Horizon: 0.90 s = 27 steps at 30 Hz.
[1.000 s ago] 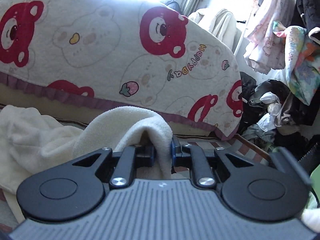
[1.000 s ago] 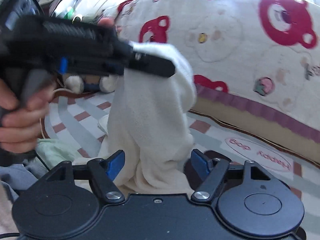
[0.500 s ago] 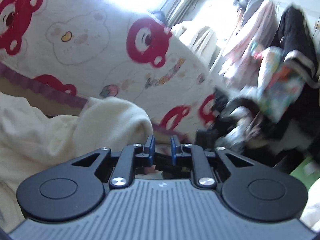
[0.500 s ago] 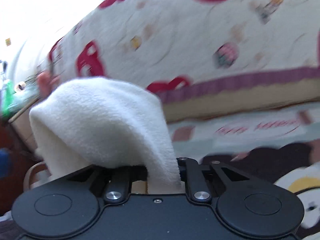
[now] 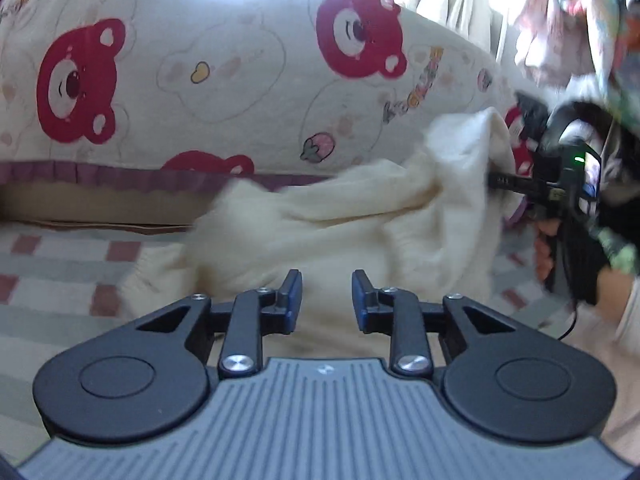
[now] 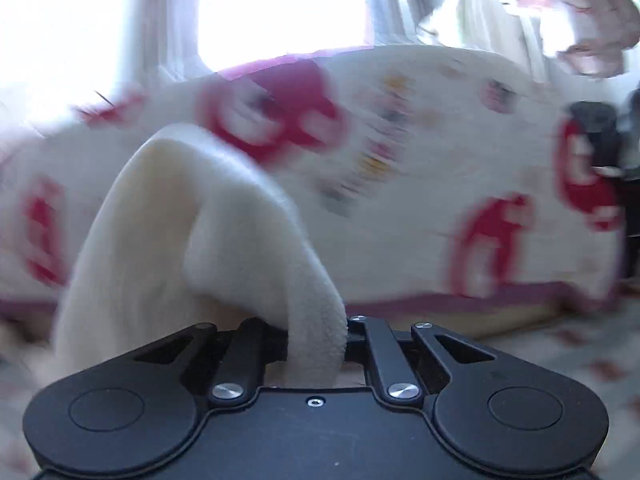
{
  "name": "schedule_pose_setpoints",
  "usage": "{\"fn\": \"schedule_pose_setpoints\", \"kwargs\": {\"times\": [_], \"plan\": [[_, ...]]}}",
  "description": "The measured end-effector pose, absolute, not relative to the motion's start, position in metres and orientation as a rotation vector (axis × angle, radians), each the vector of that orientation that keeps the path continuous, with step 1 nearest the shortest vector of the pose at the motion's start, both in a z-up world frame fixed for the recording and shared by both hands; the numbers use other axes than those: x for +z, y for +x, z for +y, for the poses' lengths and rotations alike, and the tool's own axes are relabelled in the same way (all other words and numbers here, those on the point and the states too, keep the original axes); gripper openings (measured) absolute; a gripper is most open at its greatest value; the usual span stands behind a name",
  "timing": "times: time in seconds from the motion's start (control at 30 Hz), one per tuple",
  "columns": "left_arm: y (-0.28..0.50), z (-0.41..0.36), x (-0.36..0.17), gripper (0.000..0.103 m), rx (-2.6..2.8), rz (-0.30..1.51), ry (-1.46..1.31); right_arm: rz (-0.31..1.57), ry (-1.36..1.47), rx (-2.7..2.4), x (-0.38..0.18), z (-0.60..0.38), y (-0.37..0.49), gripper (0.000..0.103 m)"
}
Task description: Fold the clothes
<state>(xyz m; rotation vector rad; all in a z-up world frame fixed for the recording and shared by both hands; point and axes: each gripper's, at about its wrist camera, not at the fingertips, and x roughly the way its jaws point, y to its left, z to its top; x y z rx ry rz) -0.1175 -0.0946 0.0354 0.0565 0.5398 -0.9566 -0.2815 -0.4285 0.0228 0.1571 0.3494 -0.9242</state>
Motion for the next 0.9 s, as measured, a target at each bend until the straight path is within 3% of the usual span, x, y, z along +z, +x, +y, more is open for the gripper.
{"fn": "schedule_pose_setpoints", "kwargs": {"times": [0.03, 0.1, 0.23, 0.33, 0.5, 0.77, 0.9], "plan": [[-0.112, -0.097, 0.029, 0.027, -0.934, 0.563, 0.062, 0.463, 0.148, -1.016, 0.008, -0.453, -0.283, 0.042], [-0.097, -0.100, 0.012, 0.027, -0.890, 0.623, 0.056, 0.619, 0.324, -1.112, -0.015, -0.496, -0.303, 0.039], [-0.066, -0.104, -0.023, 0.034, -0.816, 0.728, 0.034, 0.557, 0.594, -1.042, -0.028, -0.506, -0.344, 0.039], [-0.046, -0.109, -0.049, 0.041, -0.760, 0.816, 0.021, 0.605, 0.524, -0.970, -0.030, -0.482, -0.334, 0.044], [-0.032, -0.108, -0.079, 0.043, -0.707, 0.927, -0.020, 0.619, 0.564, -0.730, -0.034, -0.441, -0.303, 0.052], [-0.024, -0.109, -0.102, 0.048, -0.646, 1.014, -0.024, 0.805, 0.517, -0.304, -0.066, -0.358, -0.218, 0.053], [-0.013, -0.110, -0.107, 0.062, -0.653, 0.998, -0.051, 0.839, 0.417, -0.216, -0.071, -0.320, -0.184, 0.056]]}}
